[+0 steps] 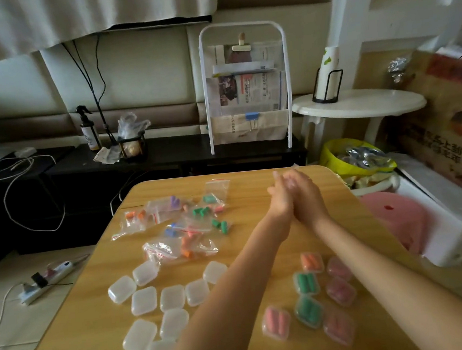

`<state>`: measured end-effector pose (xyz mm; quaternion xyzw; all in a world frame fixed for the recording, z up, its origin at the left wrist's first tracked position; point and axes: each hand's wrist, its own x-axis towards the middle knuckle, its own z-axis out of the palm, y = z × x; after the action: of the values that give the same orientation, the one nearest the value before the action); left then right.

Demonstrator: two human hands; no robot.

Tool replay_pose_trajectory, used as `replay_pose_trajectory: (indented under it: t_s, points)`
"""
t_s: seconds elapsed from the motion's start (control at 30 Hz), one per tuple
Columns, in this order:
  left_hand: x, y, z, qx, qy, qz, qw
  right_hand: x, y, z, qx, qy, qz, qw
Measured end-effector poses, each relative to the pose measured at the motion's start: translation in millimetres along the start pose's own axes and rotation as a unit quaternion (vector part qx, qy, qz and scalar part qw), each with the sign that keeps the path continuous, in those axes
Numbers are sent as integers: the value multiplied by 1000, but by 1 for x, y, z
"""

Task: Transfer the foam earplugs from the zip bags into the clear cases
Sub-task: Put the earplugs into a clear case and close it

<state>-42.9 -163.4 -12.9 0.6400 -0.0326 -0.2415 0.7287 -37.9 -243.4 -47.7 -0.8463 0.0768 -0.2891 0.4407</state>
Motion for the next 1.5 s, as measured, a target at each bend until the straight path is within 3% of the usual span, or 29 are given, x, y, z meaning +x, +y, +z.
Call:
replay_pose_trajectory:
  t_s: [0.07,0.2,0.4,0.57,0.73,0.83,0.97,1.23,1.37,1.43,1.5]
  points:
    - [-6,-1,-4,104,-23,30,994,8,21,-5,-193,-9,-64,979]
    - [-11,-4,-31,182,35,88,979,6,33,-11,-336,-195,35,921]
    - [-31,-1,-84,238,112,136,955,4,-12,-15,-348,-189,61,916]
    - [-59,3,-125,264,170,190,930,-10,-39,-10,-379,-197,6,904]
    - [-91,-1,-164,297,196,221,908,-25,-60,7,-328,-137,-5,935]
    - [-101,-9,-189,342,199,214,893,-41,-82,27,-252,-218,-42,942]
    - [-114,-22,-214,411,199,209,865,-69,-99,62,-202,-362,-51,909]
    - [-128,-50,-233,575,134,239,771,-84,-103,87,-289,-251,-50,922]
    - [-127,-51,-234,621,107,233,741,-81,-103,93,-333,-207,-54,919]
    - [-125,-45,-234,651,96,221,720,-81,-98,94,-320,-180,-74,927]
    - [-123,-39,-236,657,84,199,723,-79,-94,88,-266,-152,-76,949]
